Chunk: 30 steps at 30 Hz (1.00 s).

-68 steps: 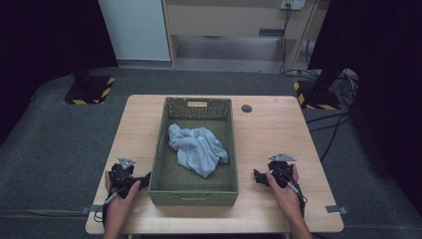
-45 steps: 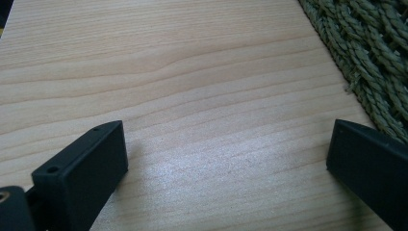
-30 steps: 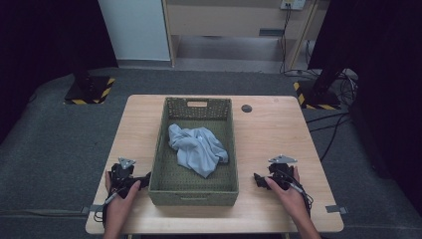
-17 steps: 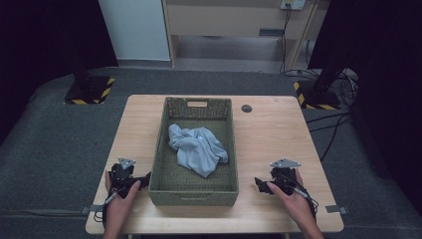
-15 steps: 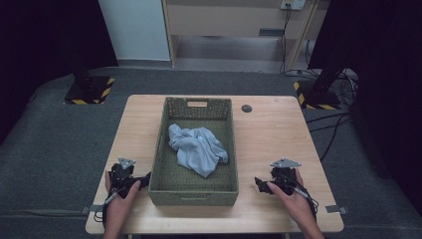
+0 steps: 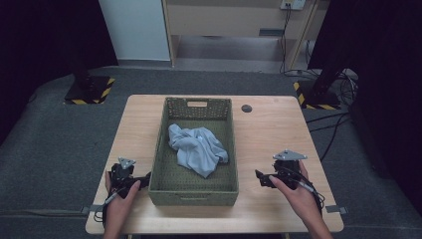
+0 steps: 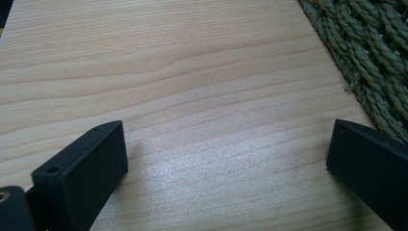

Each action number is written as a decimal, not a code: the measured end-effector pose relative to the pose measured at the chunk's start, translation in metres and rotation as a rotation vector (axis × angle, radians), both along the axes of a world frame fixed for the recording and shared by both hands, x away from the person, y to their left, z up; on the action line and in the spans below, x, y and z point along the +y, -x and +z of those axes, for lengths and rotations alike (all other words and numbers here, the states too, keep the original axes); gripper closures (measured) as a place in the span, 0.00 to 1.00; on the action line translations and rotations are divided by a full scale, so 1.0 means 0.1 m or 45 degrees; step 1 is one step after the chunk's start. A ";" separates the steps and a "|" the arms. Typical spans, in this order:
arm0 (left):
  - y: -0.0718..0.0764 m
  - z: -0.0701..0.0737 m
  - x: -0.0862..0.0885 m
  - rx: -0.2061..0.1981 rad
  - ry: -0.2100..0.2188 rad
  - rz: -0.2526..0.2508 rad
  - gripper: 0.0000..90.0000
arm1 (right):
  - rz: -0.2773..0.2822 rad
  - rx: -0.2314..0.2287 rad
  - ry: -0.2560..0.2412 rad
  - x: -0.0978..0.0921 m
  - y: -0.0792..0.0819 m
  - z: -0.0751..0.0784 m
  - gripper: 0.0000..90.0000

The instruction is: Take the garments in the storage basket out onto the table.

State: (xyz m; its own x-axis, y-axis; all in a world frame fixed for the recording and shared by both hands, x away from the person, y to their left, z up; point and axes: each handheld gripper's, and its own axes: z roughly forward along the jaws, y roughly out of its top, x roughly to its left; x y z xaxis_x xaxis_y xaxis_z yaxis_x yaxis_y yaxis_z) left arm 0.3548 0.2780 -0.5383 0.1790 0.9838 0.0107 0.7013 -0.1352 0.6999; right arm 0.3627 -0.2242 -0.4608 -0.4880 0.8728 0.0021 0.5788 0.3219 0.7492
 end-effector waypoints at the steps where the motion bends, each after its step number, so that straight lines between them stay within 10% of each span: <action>1: 0.00 0.00 0.00 0.000 0.000 0.000 0.00 | 0.000 -0.007 0.000 0.01 -0.01 0.08 0.03; 30: 0.00 0.00 0.00 0.000 0.000 0.000 0.00 | 0.210 -0.132 0.034 0.69 -0.25 0.93 0.02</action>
